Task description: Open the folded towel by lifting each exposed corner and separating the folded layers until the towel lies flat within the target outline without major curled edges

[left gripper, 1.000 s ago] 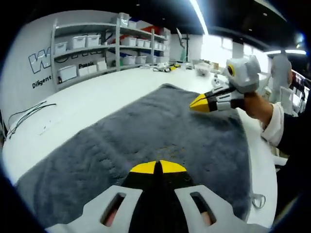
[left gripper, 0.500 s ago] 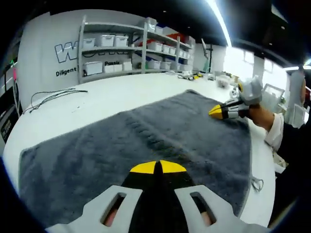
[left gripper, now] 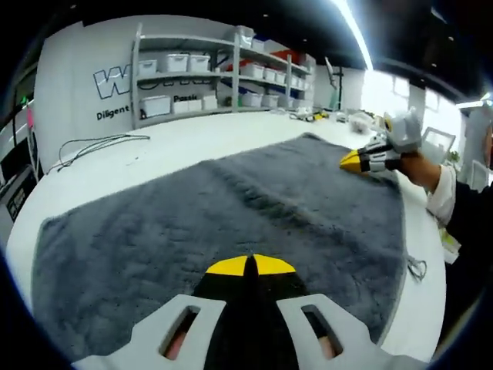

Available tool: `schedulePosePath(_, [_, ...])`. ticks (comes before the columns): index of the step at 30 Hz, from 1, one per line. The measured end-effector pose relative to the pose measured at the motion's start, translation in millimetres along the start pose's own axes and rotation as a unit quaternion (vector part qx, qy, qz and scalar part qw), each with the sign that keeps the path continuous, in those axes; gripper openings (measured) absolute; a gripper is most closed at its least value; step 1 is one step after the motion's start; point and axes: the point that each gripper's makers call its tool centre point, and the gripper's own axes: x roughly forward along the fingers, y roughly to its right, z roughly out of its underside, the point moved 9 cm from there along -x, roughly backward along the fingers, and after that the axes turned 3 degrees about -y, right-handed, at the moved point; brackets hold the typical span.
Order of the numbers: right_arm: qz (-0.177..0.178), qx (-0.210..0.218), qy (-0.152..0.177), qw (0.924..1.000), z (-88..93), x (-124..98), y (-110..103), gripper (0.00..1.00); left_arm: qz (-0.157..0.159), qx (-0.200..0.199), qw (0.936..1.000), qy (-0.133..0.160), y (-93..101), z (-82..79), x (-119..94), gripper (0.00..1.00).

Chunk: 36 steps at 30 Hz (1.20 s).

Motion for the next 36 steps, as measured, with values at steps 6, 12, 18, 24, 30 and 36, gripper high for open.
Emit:
schedulePosePath(6, [0.017, 0.029, 0.024, 0.9992, 7.8, -22, 21, 0.00, -0.042, -0.014, 0.9989, 0.013, -12.8, 9.0, -25, 0.01])
schedulePosePath(12, [0.033, 0.028, 0.017, 0.9989, 19.0, -34, 35, 0.00, -0.087, -0.004, 0.9962, 0.002, -25.8, 26.4, -51, 0.01])
schedulePosePath(18, [0.044, 0.036, 0.009, 0.9984, 36.5, -46, 44, 0.00, -0.118, -0.021, 0.9928, 0.002, -40.8, 42.8, -81, 0.01])
schedulePosePath(24, [0.061, 0.041, 0.001, 0.9973, 54.9, -58, 49, 0.00, -0.158, -0.036, 0.9868, -0.007, -61.9, 58.7, -120, 0.01])
schedulePosePath(30, [0.085, 0.039, -0.010, 0.9956, 66.6, -69, 53, 0.00, -0.178, -0.057, 0.9823, -0.014, -69.3, 76.5, -141, 0.01])
schedulePosePath(36, [0.111, 0.029, -0.022, 0.9931, 75.2, -79, 53, 0.00, -0.193, -0.064, 0.9789, -0.018, -66.9, 90.6, -151, 0.01])
